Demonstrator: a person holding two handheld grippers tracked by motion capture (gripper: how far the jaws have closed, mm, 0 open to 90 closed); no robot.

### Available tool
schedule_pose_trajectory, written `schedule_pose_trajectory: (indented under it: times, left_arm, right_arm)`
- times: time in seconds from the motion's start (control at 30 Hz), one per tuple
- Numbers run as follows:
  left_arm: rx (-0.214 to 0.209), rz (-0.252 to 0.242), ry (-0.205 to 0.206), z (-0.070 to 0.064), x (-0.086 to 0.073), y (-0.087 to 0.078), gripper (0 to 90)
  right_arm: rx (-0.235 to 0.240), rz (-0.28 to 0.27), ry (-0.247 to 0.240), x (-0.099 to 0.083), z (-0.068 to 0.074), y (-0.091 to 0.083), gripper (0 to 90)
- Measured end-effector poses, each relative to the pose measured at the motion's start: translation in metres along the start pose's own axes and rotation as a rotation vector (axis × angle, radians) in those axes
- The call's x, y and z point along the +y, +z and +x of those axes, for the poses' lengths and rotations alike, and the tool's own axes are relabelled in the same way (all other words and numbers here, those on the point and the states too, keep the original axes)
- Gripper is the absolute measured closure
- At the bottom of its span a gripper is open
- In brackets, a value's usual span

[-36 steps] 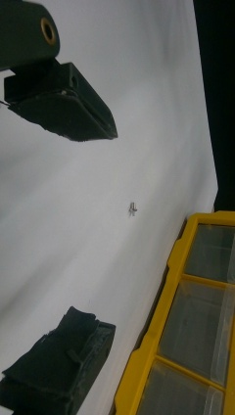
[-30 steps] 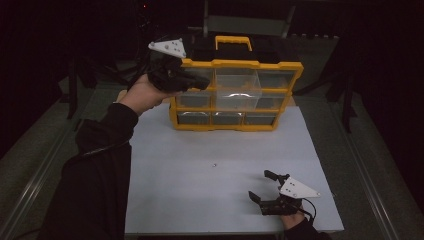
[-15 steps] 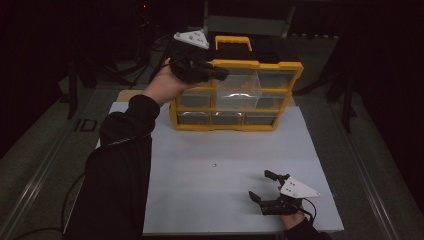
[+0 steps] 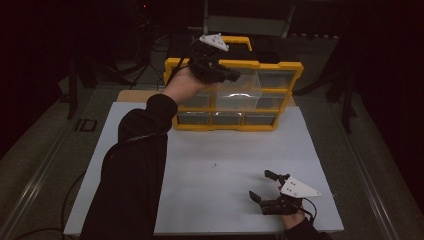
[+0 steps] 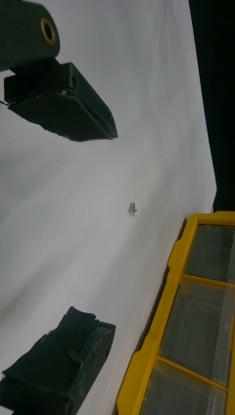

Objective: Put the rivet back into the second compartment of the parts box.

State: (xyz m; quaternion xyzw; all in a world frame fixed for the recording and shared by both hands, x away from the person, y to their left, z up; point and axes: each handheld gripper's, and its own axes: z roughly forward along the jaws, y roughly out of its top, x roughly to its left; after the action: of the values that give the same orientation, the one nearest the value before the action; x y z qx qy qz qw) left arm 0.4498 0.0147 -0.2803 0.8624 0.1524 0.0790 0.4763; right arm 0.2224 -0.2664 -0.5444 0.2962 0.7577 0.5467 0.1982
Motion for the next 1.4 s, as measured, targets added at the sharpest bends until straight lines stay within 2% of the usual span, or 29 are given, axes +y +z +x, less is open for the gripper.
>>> schedule_pose_trajectory:
  times: [0.1, 0.2, 0.33, 0.37, 0.4, 0.47, 0.5, 0.6, 0.67, 0.7, 0.73, 0.77, 0.8, 0.83, 0.87, 0.97, 1.07, 1.33, 1.4]
  left_arm:
    - [-0.004, 0.023, 0.010, 0.000, 0.000, 0.006, 85.9]
    - [-0.015, 0.021, 0.016, 0.002, -0.002, 0.010, 85.8]
    - [-0.016, 0.028, 0.001, 0.004, -0.003, 0.011, 81.8]
    - [-0.012, 0.016, -0.010, 0.004, -0.003, 0.011, 71.8]
    - [-0.017, 0.007, -0.014, 0.004, -0.003, 0.010, 71.8]
    - [-0.021, -0.001, -0.018, 0.003, -0.003, 0.007, 61.5]
    - [-0.021, -0.001, -0.018, 0.003, -0.003, 0.007, 61.4]
    - [-0.019, 0.000, -0.027, 0.001, -0.004, 0.004, 52.2]
    - [-0.036, -0.010, -0.035, 0.001, -0.004, 0.001, 49.2]
    - [-0.034, -0.010, -0.036, -0.001, -0.005, -0.001, 39.6]
    - [-0.029, -0.014, -0.036, -0.002, -0.005, -0.003, 39.6]
    - [-0.032, -0.015, -0.041, -0.003, -0.006, -0.005, 29.6]
    - [-0.031, -0.015, -0.045, -0.004, -0.006, -0.006, 29.6]
    - [-0.028, -0.011, -0.048, -0.005, -0.007, -0.008, 24.6]
    - [-0.024, -0.006, -0.050, -0.007, -0.008, -0.010, 15.2]
    - [-0.020, 0.001, -0.057, -0.010, -0.013, -0.015, 6.1]
    - [-0.022, 0.012, -0.066, -0.015, -0.021, -0.021, 0.8]
    - [-0.024, 0.001, -0.056, -0.024, -0.039, -0.034, 0.0]
    - [-0.041, 0.007, -0.059, -0.027, -0.048, -0.038, 0.0]
  right_arm:
    - [0.001, -0.001, 0.000, 0.000, 0.000, 0.000, 9.7]
    - [0.003, 0.000, 0.006, 0.000, 0.000, 0.000, 9.7]
    - [0.004, 0.000, 0.006, 0.000, 0.000, 0.000, 9.7]
    - [0.004, 0.001, 0.006, 0.000, -0.001, 0.000, 9.6]
    - [0.004, 0.001, 0.006, 0.000, -0.001, 0.000, 9.6]
    - [0.004, 0.001, 0.005, 0.000, 0.000, 0.000, 9.7]
    - [0.004, 0.001, 0.003, 0.000, 0.000, 0.000, 9.7]
    - [0.003, 0.001, 0.002, 0.000, 0.000, 0.000, 9.7]
    - [0.002, 0.002, 0.001, 0.000, 0.000, 0.000, 9.7]
    - [0.002, 0.002, 0.000, 0.000, 0.000, 0.000, 9.7]
    - [0.002, 0.002, 0.000, 0.000, 0.000, 0.000, 9.7]
    - [0.002, 0.005, 0.003, 0.000, 0.000, 0.000, 9.7]
    - [0.002, 0.005, 0.003, 0.000, 0.000, 0.000, 9.7]
    - [0.002, 0.005, 0.003, 0.000, 0.000, 0.000, 9.7]
    - [0.001, 0.006, -0.001, 0.000, 0.000, 0.000, 9.7]
    - [0.000, 0.006, -0.001, 0.000, 0.001, 0.001, 9.7]
    - [0.000, 0.008, -0.001, 0.000, 0.001, 0.001, 9.7]
    - [-0.002, 0.003, -0.003, 0.001, 0.001, 0.000, 9.6]
    - [-0.003, -0.005, -0.001, 0.001, 0.001, 0.000, 9.7]
